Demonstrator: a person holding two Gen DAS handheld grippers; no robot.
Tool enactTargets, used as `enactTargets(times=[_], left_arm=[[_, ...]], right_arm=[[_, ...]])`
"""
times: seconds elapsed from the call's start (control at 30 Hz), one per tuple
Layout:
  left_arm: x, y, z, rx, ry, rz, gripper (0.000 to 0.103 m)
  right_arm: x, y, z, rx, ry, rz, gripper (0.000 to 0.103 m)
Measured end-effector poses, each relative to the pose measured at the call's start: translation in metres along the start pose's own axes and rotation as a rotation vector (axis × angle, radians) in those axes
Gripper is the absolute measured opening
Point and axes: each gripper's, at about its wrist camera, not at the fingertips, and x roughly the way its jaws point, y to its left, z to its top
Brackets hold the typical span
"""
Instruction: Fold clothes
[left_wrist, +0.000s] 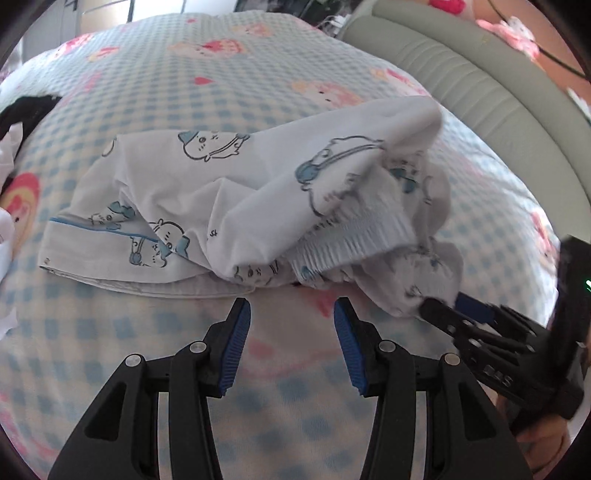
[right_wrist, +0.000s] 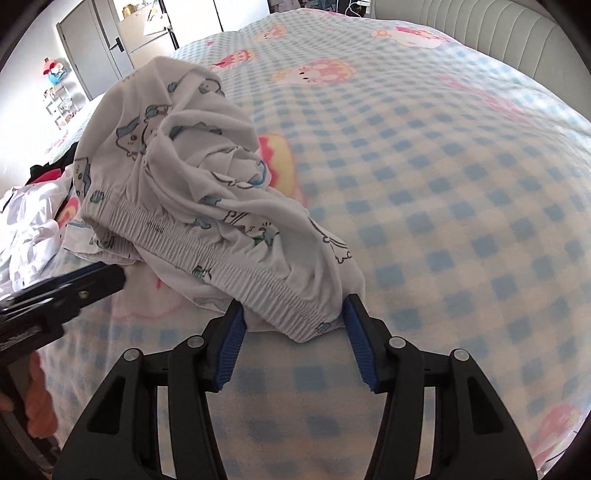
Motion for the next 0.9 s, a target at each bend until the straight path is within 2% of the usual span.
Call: enactTargets(times=[0.03,0.1,0.23,0.27,0.37,0.4,0.43,0.47,0.5,0.53,0.63,0.7,0.8,0.9], left_arm=[[0.004,0.004,0.003,-0.04,0.007,0.009,0.047],[0.004,0.01,0.01,-0.107,0.0,-0.026,0.042],[-0.015,0.006,0.01,-0.142,-0.117,-0.108,0.04],[-0.015,0.005,0.01,-0.154,-0.125,-0.132,0.04],[0.002,0.006,0.011,-0.192,-0.08,-0.131,0.041],[0.01,0.005,0.013,-0.187,-0.059,-0.084,0.039],[0.017,0.004,0.014,-0.176,-0.038,-0.021,0.032],[0.02,0.005,0.014,-0.159,-0.016,0.058,0.021],[0.019,0.006,0.012,-0.158,-0.014,0.097,0.021],[0.016,0.007,0.011,-0.163,-0.02,0.118,0.021],[-0.02,0.013,0.004,-0.185,-0.091,0.151,0.021],[-0.052,0.013,0.002,-0.163,-0.173,0.19,0.02],[-0.099,0.007,0.003,-0.114,-0.286,0.247,0.02],[-0.123,0.01,0.014,-0.095,-0.321,0.273,0.02]], right_arm=[[-0.001,-0.001,-0.001,0.0,-0.005,0.005,0.044],[-0.004,-0.002,-0.002,0.001,-0.016,0.015,0.044],[-0.008,-0.004,-0.005,0.003,-0.032,0.039,0.044],[-0.005,-0.002,-0.005,0.002,-0.021,0.05,0.044],[0.011,0.006,-0.001,-0.014,0.026,0.085,0.046],[0.015,0.009,-0.001,-0.027,0.03,0.088,0.043],[0.015,0.01,-0.001,-0.038,0.027,0.078,0.036],[0.013,0.01,0.0,-0.048,0.018,0.056,0.031],[0.009,0.008,0.001,-0.052,0.005,0.035,0.026],[0.003,0.006,0.003,-0.054,-0.016,0.009,0.026],[-0.017,0.006,0.008,-0.087,-0.087,-0.076,0.026],[-0.031,0.016,0.012,-0.124,-0.134,-0.094,0.026],[-0.053,0.031,0.016,-0.144,-0.201,-0.093,0.026],[-0.087,0.045,0.016,-0.138,-0.261,-0.065,0.026]])
